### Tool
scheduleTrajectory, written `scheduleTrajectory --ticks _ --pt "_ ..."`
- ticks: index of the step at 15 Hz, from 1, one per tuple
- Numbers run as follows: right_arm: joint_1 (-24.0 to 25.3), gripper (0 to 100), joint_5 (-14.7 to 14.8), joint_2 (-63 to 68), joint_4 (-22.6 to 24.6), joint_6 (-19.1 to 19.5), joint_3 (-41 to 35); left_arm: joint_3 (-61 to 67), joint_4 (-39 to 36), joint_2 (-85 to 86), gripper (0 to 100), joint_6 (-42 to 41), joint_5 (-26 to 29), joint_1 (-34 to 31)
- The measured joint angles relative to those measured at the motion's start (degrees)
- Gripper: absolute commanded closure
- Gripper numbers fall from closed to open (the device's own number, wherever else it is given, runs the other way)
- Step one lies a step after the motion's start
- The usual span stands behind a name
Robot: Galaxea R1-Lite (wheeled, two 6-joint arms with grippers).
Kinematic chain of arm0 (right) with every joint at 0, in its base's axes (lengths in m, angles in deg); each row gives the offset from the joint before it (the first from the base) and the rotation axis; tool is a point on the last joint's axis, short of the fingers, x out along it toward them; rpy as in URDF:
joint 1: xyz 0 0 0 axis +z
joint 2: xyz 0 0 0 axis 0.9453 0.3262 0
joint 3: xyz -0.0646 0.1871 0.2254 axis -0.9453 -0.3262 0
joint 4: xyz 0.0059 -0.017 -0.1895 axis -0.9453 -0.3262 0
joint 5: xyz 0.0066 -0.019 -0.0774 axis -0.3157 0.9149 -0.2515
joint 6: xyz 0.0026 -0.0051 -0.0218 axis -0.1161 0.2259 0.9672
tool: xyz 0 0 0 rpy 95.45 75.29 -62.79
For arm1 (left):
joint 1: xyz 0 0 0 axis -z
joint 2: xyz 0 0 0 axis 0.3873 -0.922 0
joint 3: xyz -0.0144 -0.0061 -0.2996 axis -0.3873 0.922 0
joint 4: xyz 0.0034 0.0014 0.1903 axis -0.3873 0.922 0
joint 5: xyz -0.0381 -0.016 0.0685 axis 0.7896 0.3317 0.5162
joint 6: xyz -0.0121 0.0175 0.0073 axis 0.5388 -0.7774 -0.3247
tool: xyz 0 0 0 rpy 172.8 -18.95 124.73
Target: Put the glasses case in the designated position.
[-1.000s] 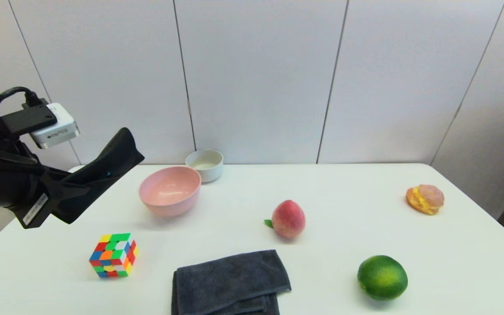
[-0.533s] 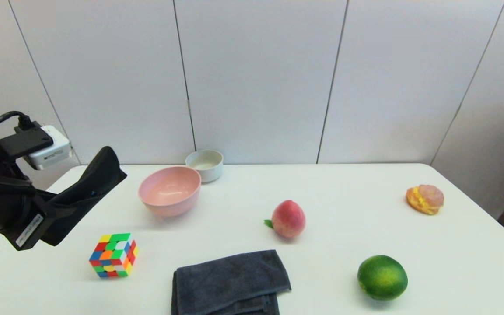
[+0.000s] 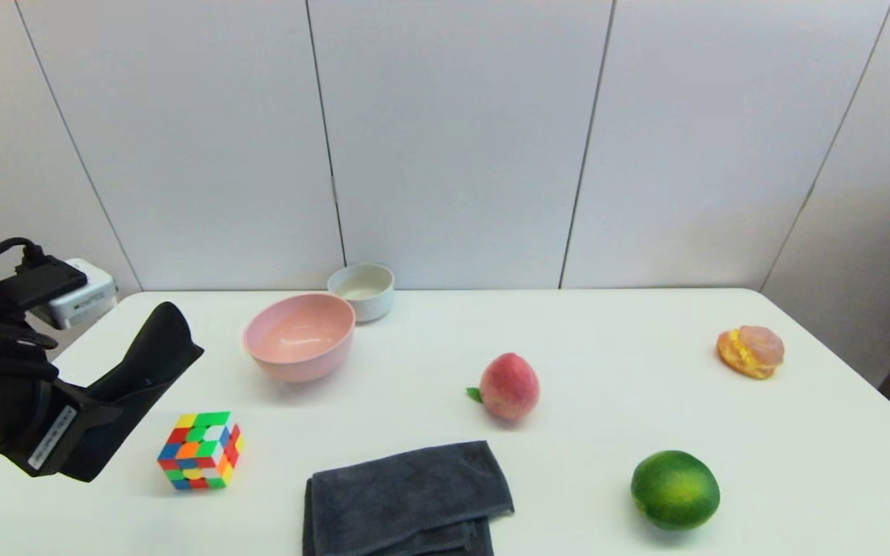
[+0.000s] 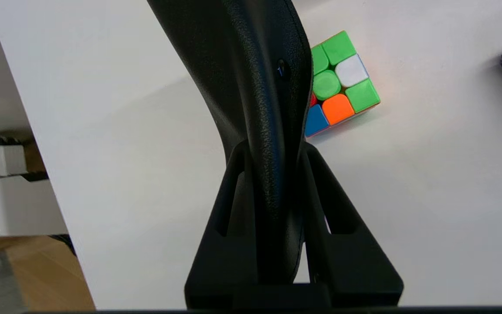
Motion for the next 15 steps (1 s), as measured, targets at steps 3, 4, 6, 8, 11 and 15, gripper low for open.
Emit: scheduleTrajectory --ticks 3,4,6,8,11,15 --pt "0.0 0 0.0 0.0 0.0 0.0 0.0 0.5 0.1 -0.5 100 2.5 0.1 -0.3" --pt "0.0 0 0.0 0.0 0.0 0.0 0.0 0.7 0.1 -0.6 100 3.3 0.1 -0.4" --pt "0.0 0 0.0 0.0 0.0 0.0 0.0 1.3 0.1 -0.7 100 4.5 0.1 -0.6" --pt "0.0 0 0.0 0.0 0.0 0.0 0.0 1.7 0.1 -1.1 100 6.1 -0.1 -0.7" --pt "0.0 0 0.0 0.0 0.0 0.0 0.0 1.9 -0.2 -2.0 100 6.8 -0.2 -1.5" --pt "0.0 0 0.0 0.0 0.0 0.0 0.0 1.8 -0.4 -3.5 100 7.0 -0.4 -4.2"
